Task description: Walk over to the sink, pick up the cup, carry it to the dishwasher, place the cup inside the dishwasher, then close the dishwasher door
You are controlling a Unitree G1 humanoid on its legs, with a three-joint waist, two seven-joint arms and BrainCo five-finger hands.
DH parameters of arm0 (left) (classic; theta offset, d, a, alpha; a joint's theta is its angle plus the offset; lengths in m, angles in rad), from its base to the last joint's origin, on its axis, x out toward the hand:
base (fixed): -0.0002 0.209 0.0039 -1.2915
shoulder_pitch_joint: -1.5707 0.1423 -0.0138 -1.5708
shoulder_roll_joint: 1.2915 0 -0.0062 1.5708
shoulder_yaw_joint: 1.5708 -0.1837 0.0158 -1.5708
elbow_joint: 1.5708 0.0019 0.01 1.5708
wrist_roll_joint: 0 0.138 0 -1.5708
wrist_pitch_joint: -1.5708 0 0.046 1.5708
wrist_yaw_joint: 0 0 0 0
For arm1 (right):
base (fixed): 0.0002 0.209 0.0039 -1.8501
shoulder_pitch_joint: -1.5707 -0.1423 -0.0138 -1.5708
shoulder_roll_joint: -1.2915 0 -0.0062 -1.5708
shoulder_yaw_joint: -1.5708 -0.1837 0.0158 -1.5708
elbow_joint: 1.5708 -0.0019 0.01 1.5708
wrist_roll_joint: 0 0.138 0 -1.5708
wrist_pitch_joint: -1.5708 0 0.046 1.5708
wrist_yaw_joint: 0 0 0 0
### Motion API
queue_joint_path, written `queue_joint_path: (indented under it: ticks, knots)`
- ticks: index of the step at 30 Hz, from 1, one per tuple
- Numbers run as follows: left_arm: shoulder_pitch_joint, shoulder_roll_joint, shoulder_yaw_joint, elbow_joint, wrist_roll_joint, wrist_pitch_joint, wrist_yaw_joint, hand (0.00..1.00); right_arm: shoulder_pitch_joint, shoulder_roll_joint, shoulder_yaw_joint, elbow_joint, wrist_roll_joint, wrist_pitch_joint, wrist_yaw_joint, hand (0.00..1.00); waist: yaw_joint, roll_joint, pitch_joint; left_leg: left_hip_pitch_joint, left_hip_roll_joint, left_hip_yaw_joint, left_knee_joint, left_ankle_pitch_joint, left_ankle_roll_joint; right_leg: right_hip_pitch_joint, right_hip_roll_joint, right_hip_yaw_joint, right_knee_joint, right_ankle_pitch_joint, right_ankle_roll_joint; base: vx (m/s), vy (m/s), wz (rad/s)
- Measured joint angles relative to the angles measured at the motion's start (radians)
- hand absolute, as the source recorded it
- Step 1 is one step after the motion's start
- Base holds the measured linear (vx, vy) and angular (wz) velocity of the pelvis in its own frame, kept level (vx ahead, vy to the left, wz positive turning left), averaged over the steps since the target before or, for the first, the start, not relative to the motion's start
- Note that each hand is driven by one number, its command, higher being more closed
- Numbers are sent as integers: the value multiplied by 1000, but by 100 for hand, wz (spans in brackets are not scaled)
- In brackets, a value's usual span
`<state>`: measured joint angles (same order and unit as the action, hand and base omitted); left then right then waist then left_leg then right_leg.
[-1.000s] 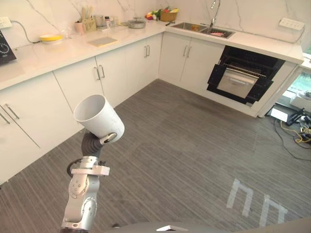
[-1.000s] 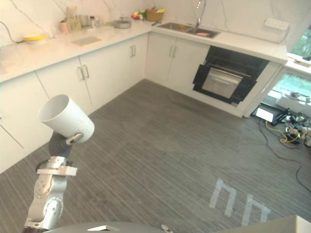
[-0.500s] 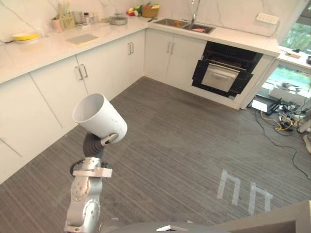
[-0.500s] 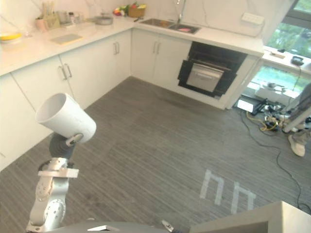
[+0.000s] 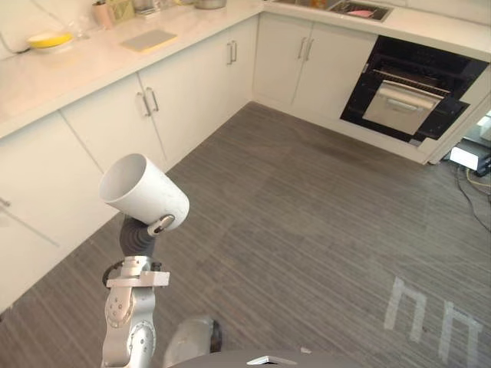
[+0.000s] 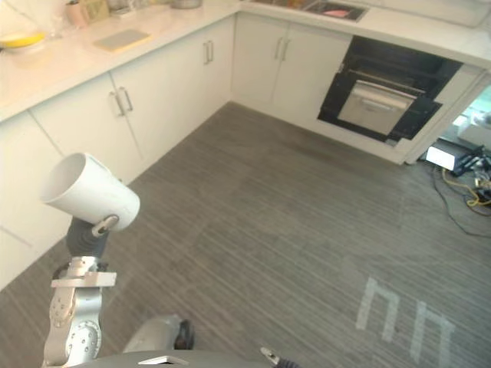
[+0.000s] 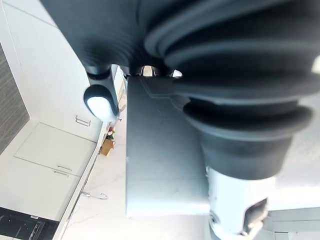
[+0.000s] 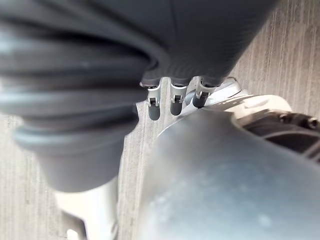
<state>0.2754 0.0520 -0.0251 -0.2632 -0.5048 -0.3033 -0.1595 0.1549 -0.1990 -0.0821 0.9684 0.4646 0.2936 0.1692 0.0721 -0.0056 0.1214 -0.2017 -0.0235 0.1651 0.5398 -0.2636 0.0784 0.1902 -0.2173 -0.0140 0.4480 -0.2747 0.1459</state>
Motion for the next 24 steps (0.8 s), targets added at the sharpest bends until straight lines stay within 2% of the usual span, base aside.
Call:
queue_joint_path:
  ticks: [1, 2, 3, 4, 5, 6, 7, 8, 9, 10, 11, 12, 13, 14, 15, 16, 17, 18, 19, 20, 21, 22, 23, 24]
  knots:
    - [0, 13, -7, -20, -4, 9, -9, 100, 11, 2, 0, 0, 0, -10, 0, 0, -3, -12, -18, 38, -21, 8, -14, -26, 5, -37, -27, 0, 107, 30, 51, 297, 134, -17]
    - [0, 15, -7, -38, -4, 15, -11, 100, 12, 5, -2, -2, 1, -18, 0, 0, -6, -18, -24, 56, -30, 12, -27, -33, 6, -60, -39, 0, 166, 51, 69, 347, 143, -15]
    - [1, 19, -6, -81, -4, 27, -20, 100, 11, 12, -7, -10, 0, -40, 0, 0, -11, -30, -32, 102, -53, 10, -70, -49, 1, -117, -67, -5, 290, 131, 86, 306, 95, -5]
    - [1, 23, -19, -107, -3, 31, -21, 100, 14, 15, -13, -10, 0, -54, 0, 0, -21, -28, -30, 153, -68, 3, -124, -50, 13, -155, -82, -10, 385, 214, 54, 400, 103, -5]
    - [-2, 26, -30, -120, -1, 30, -17, 100, 20, 21, -20, -14, 0, -70, 3, 0, -27, -26, -33, 229, -74, -7, -200, -36, 22, -219, -80, -24, 514, 217, -3, 349, 57, -5]
    - [-6, 28, -35, -118, 1, 31, -12, 100, 20, 24, -20, -21, 0, -75, 4, 0, -30, -23, -33, 266, -73, -19, -236, -25, 32, -251, -69, -44, 568, 172, -32, 365, 51, 3]
    - [-14, 28, -49, -113, 9, 33, 10, 100, 20, 36, -19, -50, 1, -80, 4, 0, -47, -16, -37, 321, -64, -42, -299, -16, 30, -317, -37, -96, 619, 87, -79, 361, 19, 20]
    - [-33, 29, -68, -105, 11, 35, 24, 100, 19, 47, -25, -65, 6, -92, 7, 0, -68, -13, -37, 362, -54, -59, -349, -11, 23, -408, 1, -145, 595, 25, -99, 284, -28, 36]
    - [-52, 30, -77, -90, 12, 39, 25, 100, 15, 52, -28, -83, 17, -92, 18, 0, -80, -11, -35, 385, -48, -65, -380, -6, 14, -477, 23, -174, 536, -6, -107, 132, -74, 36]
    - [-65, 29, -85, -75, 14, 42, 25, 100, 16, 52, -38, -92, 22, -93, 23, 0, -85, -6, -33, 401, -43, -73, -395, -2, 6, -515, 36, -190, 482, -12, -109, -89, -127, 42]
    - [-81, 25, -102, -55, 17, 54, 25, 100, 24, 54, -56, -110, 35, -93, 24, 0, -103, 12, -21, 442, -25, -89, -418, -10, -7, -568, 62, -224, 335, 3, -118, -117, -113, 47]
    - [-89, 26, -116, -44, 16, 64, 24, 100, 34, 55, -72, -145, 47, -92, 24, 0, -123, 36, -8, 478, 5, -98, -426, -31, -30, -590, 106, -228, 131, 74, -121, 0, -83, 52]
    - [-90, 25, -122, -41, 16, 67, 23, 100, 40, 59, -79, -157, 46, -91, 21, 0, -132, 43, -4, 492, 19, -99, -424, -41, -41, -593, 125, -217, 17, 128, -117, 319, -58, 54]
    - [-90, 25, -144, -41, 16, 67, 22, 100, 54, 65, -84, -171, 45, -90, 16, 0, -138, 42, -4, 525, 30, -102, -422, -58, -62, -592, 144, -192, -167, 220, -110, 629, -102, 57]
    - [-85, 25, -169, -41, 17, 65, 22, 100, 70, 70, -84, -175, 43, -90, 15, 0, -136, 32, -4, 576, 34, -108, -420, -82, -72, -588, 142, -170, -253, 260, -113, 692, -146, 54]
    - [-81, 24, -178, -40, 18, 60, 22, 100, 85, 74, -85, -178, 39, -90, 17, 0, -137, 22, -3, 606, 33, -111, -418, -95, -72, -584, 135, -160, -260, 285, -124, 705, -205, 40]
    - [-71, 6, -195, -29, 19, 56, 25, 100, 88, 56, -87, -194, 32, -87, 23, 0, -137, 46, -4, 645, 62, -108, -399, -110, -75, -584, 145, -167, -175, 401, -148, 664, -239, 28]
    - [-67, -3, -215, -29, 29, 43, 24, 100, 90, 41, -87, -216, 21, -78, 26, 0, -138, 71, -9, 640, 90, -110, -337, -103, -75, -603, 158, -179, -86, 405, -175, 628, -254, 16]
    - [-69, -13, -223, -30, 39, 39, 23, 100, 87, 31, -87, -224, 20, -74, 26, 0, -138, 88, -7, 632, 109, -109, -296, -92, -68, -606, 172, -194, -46, 359, -188, 570, -281, 0]
    - [-75, -23, -227, -30, 44, 31, 22, 100, 87, 28, -87, -243, 17, -63, 23, 0, -137, 98, -7, 611, 134, -110, -199, -39, -77, -599, 194, -202, 7, 289, -201, 518, -306, -20]
    - [-85, -27, -225, -29, 49, 30, 23, 100, 88, 30, -87, -253, 14, -43, 20, 0, -138, 97, -5, 578, 160, -112, -74, 57, -118, -563, 218, -211, 27, 229, -216, 584, -314, -21]
    - [-90, -33, -225, -28, 49, 30, 23, 100, 95, 31, -84, -274, 9, -26, 18, 0, -138, 100, 0, 525, 187, -121, 60, 176, -206, -516, 236, -223, 15, 197, -220, 495, -245, -18]
    - [-92, -37, -225, -28, 49, 29, 22, 100, 104, 31, -77, -295, 7, -20, 17, 0, -136, 99, 4, 478, 201, -130, 148, 289, -263, -484, 250, -223, 0, 181, -222, 554, -200, -19]
    - [-86, -49, -223, -18, 53, 24, 16, 100, 110, 33, -71, -336, 7, -15, 14, 0, -126, 92, 16, 355, 232, -136, 382, 372, -283, -410, 282, -213, -56, 166, -236, 534, -184, -15]
